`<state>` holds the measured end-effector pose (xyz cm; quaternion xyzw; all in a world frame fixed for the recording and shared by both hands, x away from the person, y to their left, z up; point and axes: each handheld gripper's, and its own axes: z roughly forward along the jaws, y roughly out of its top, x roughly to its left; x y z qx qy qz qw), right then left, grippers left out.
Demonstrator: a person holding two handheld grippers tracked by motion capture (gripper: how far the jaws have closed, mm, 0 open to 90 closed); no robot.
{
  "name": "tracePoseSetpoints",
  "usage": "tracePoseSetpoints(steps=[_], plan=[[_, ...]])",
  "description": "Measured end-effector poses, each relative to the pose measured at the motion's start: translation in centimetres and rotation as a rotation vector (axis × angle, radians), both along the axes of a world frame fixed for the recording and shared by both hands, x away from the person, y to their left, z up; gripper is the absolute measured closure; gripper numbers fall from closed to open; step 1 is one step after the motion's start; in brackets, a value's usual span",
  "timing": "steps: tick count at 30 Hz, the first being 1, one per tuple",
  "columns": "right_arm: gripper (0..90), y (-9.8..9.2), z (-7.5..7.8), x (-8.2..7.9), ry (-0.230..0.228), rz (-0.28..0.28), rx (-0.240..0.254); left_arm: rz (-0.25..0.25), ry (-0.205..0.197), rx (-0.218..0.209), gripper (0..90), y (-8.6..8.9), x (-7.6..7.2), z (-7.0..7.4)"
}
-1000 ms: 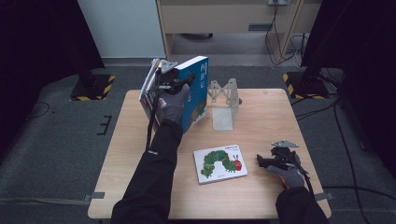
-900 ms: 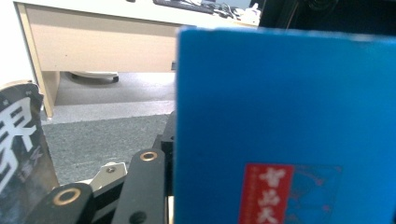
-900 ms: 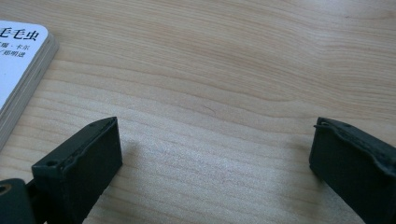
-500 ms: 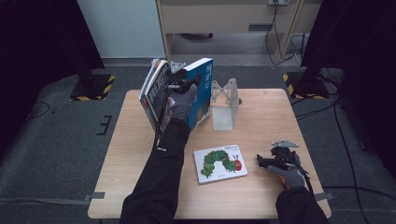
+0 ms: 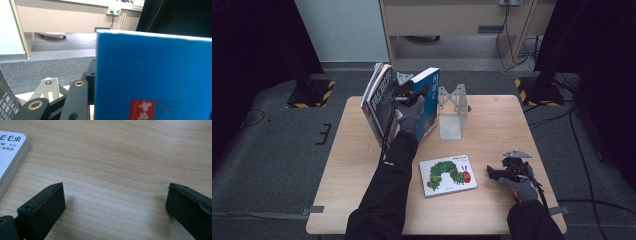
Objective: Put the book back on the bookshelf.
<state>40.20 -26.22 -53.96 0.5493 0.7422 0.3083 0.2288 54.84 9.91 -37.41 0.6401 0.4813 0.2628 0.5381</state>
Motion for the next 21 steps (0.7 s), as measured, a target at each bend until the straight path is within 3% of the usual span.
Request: tracePoseSetpoints(steps=[8,21], plan=[[2.8,0.0,0.0,0.0,-0.001,-0.005,0.0,-0.004,-0.021,0.021,58.3,-0.2,-1.0,-0.3],[2.8,0.1,0.0,0.0,-0.003,-0.008,0.0,0.023,-0.008,0.05,57.8,0.6,-3.2,-0.6]])
